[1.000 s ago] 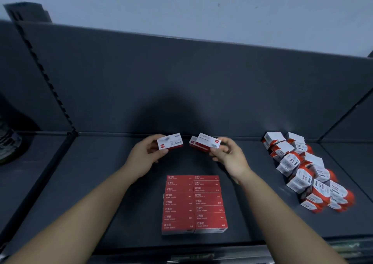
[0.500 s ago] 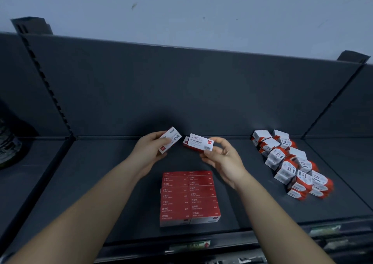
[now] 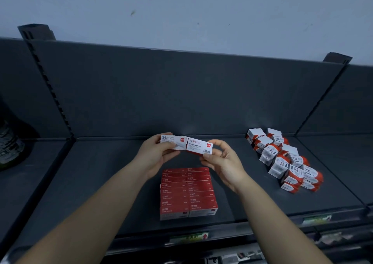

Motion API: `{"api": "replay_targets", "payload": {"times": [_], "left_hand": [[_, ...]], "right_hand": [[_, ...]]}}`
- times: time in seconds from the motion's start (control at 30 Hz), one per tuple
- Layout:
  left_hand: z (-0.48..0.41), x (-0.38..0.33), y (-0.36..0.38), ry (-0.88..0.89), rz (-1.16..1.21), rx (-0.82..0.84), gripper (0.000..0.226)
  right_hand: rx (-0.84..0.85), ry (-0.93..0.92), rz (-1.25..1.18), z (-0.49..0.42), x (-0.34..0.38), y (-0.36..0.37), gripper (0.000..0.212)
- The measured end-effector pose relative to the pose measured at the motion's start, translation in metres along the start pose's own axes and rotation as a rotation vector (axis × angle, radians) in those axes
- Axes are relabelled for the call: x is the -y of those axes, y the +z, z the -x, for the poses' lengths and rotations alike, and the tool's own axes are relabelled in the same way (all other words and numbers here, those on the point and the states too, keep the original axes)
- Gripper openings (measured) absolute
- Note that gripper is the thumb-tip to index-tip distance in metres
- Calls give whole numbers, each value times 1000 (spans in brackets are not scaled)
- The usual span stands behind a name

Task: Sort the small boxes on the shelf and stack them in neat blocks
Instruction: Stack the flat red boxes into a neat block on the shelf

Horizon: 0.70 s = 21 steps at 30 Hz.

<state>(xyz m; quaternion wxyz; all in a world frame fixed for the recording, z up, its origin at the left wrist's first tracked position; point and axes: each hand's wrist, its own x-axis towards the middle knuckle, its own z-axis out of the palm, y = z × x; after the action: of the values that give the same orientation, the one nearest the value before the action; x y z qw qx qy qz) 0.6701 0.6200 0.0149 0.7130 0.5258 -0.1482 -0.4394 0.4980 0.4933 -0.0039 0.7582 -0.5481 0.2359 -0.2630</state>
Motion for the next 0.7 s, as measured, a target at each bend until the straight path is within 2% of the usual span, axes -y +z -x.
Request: {"api": "replay_targets", "payload": {"times": [0.2, 0.3, 0.47, 0.7], "left_hand": [[6, -2, 1, 6, 36, 64, 24], [7, -4, 4, -17, 110, 29, 13], [9, -7, 6, -46, 198, 22, 8], [9, -8, 2, -37, 107, 85, 46]], "right_hand": [[7, -20, 29, 4, 2, 0, 38], [12, -23, 29, 6, 4, 1, 38], [10, -23, 30, 6, 6, 3, 39], [64, 23, -31, 9, 3, 1, 39]]}}
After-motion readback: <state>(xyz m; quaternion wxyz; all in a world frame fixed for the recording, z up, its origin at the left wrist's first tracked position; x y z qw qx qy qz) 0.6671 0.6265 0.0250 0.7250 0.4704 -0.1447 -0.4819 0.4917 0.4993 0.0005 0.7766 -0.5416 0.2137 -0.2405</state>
